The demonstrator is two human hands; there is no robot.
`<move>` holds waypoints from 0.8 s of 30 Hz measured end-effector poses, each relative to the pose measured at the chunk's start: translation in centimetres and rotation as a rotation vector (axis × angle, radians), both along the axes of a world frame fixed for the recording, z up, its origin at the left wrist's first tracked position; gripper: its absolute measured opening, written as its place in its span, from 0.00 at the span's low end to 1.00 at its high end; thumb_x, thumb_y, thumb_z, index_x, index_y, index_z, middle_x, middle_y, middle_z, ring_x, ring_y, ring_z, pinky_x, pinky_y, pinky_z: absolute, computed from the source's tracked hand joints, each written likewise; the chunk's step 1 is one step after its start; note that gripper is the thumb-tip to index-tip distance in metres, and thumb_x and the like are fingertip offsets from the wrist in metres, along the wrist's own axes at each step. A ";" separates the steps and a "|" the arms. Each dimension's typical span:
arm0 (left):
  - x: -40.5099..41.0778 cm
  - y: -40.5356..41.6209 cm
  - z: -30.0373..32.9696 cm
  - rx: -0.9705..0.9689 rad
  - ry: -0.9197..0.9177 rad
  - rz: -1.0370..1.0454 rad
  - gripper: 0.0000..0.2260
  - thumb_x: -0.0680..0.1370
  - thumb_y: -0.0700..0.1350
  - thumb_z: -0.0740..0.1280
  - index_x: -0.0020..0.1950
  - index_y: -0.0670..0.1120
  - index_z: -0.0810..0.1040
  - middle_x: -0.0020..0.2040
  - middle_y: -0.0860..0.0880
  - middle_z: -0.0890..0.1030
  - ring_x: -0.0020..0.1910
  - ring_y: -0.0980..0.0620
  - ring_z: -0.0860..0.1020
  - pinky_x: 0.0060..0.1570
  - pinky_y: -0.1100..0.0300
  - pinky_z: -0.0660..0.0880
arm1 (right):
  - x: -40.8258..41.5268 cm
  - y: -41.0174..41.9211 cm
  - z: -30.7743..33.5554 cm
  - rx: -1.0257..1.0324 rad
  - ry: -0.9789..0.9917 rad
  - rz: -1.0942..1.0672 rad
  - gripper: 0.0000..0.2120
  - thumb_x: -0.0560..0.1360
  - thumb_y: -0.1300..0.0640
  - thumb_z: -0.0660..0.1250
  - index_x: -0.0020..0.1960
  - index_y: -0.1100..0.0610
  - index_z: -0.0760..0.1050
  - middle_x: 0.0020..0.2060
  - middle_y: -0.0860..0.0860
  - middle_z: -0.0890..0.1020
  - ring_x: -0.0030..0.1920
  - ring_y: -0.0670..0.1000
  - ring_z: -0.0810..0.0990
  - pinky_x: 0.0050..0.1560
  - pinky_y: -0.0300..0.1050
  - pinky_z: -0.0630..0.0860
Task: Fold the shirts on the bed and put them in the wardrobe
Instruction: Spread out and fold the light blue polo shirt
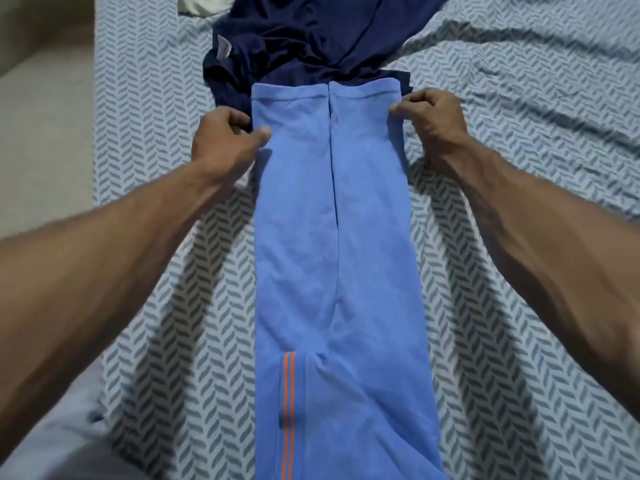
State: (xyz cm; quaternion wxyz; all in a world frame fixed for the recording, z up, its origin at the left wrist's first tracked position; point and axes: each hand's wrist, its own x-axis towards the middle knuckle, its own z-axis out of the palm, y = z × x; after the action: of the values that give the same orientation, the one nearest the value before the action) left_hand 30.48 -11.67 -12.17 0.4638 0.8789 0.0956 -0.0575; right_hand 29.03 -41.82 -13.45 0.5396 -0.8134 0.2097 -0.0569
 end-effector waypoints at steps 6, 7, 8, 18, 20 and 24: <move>4.5 -1.4 0.9 -0.101 0.120 0.019 0.10 0.70 0.45 0.78 0.38 0.48 0.77 0.34 0.47 0.77 0.28 0.50 0.71 0.24 0.60 0.65 | 1.3 -0.7 0.3 0.193 0.074 0.108 0.11 0.73 0.64 0.74 0.34 0.57 0.76 0.24 0.45 0.78 0.23 0.40 0.73 0.27 0.34 0.69; 4.9 -1.4 1.3 -0.139 0.126 0.027 0.11 0.71 0.44 0.79 0.37 0.49 0.77 0.34 0.47 0.78 0.26 0.51 0.71 0.23 0.61 0.64 | 1.6 -0.7 0.2 0.217 0.065 0.092 0.11 0.73 0.65 0.74 0.35 0.57 0.76 0.23 0.44 0.79 0.23 0.40 0.74 0.27 0.34 0.70; 5.1 -1.4 1.6 -0.176 0.132 0.039 0.11 0.71 0.43 0.79 0.36 0.50 0.77 0.34 0.47 0.79 0.25 0.51 0.71 0.23 0.62 0.64 | 1.8 -0.6 0.4 0.240 0.053 0.071 0.10 0.73 0.66 0.73 0.37 0.57 0.77 0.24 0.45 0.80 0.24 0.41 0.75 0.28 0.35 0.71; 6.5 -2.7 2.4 -0.235 0.153 0.082 0.12 0.73 0.40 0.77 0.37 0.50 0.76 0.33 0.50 0.78 0.27 0.53 0.72 0.25 0.64 0.66 | 3.9 0.3 0.6 0.274 0.103 -0.031 0.03 0.74 0.62 0.74 0.45 0.54 0.83 0.36 0.49 0.85 0.29 0.44 0.79 0.35 0.38 0.75; 6.7 -2.5 2.1 -0.242 0.151 0.071 0.12 0.73 0.40 0.77 0.37 0.50 0.76 0.33 0.50 0.78 0.27 0.53 0.72 0.26 0.63 0.66 | 4.0 0.2 0.5 0.277 0.109 -0.027 0.03 0.74 0.61 0.74 0.47 0.55 0.84 0.38 0.50 0.86 0.33 0.46 0.82 0.39 0.40 0.78; 5.9 -1.1 3.1 -0.401 0.171 0.060 0.09 0.74 0.37 0.76 0.41 0.48 0.78 0.36 0.50 0.83 0.33 0.53 0.81 0.32 0.60 0.75 | 3.1 0.8 2.3 0.366 0.116 -0.046 0.07 0.75 0.62 0.73 0.51 0.55 0.84 0.38 0.48 0.86 0.34 0.44 0.82 0.37 0.40 0.78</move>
State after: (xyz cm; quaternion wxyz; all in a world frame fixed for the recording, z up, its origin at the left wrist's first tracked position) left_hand 36.43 -12.76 -9.12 0.6212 0.7576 0.1474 -0.1356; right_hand 32.16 -40.98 -11.10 0.6642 -0.6985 0.2658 0.0168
